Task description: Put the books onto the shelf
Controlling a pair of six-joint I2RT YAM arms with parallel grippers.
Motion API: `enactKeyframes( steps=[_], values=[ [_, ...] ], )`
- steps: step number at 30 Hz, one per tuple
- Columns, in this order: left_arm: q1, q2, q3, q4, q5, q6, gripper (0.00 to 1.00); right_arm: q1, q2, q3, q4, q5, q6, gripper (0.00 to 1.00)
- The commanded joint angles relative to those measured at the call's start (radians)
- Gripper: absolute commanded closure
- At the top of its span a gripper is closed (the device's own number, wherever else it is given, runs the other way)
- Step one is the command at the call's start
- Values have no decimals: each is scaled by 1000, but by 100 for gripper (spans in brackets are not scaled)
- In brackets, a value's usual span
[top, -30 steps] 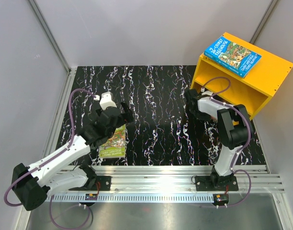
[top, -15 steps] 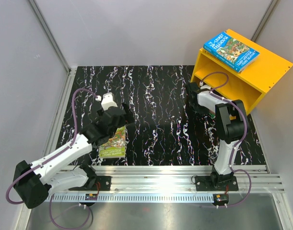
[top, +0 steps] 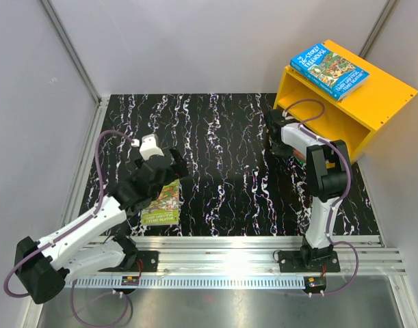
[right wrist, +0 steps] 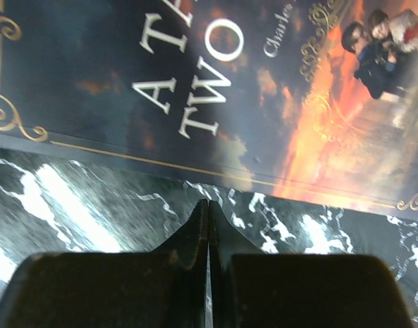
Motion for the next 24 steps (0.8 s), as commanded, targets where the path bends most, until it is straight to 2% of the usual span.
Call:
enactKeyframes(
  steps=[1, 5, 9, 21, 23, 24],
  values=[
    [4, -54, -23, 16, -45, -9, 1, -25, 26, 119, 112, 56, 15, 100],
    [4, -94, -55, -8, -59, -27, 1, -21, 101, 182, 115, 111, -38, 100],
    [4, -134, -83, -13, -69, -47, 1, -12, 91, 205, 98, 96, -57, 100],
    [6, -90, -68, 33, -88, 0, 1, 66, -205, 50, 67, -5, -60, 100],
    [13, -73, -49, 6, -98, 5, 1, 94, -257, 37, 61, -14, -60, 97],
    [17, -68, -41, -6, -100, 5, 1, 125, -277, 23, 64, -32, -61, 91]
  ],
)
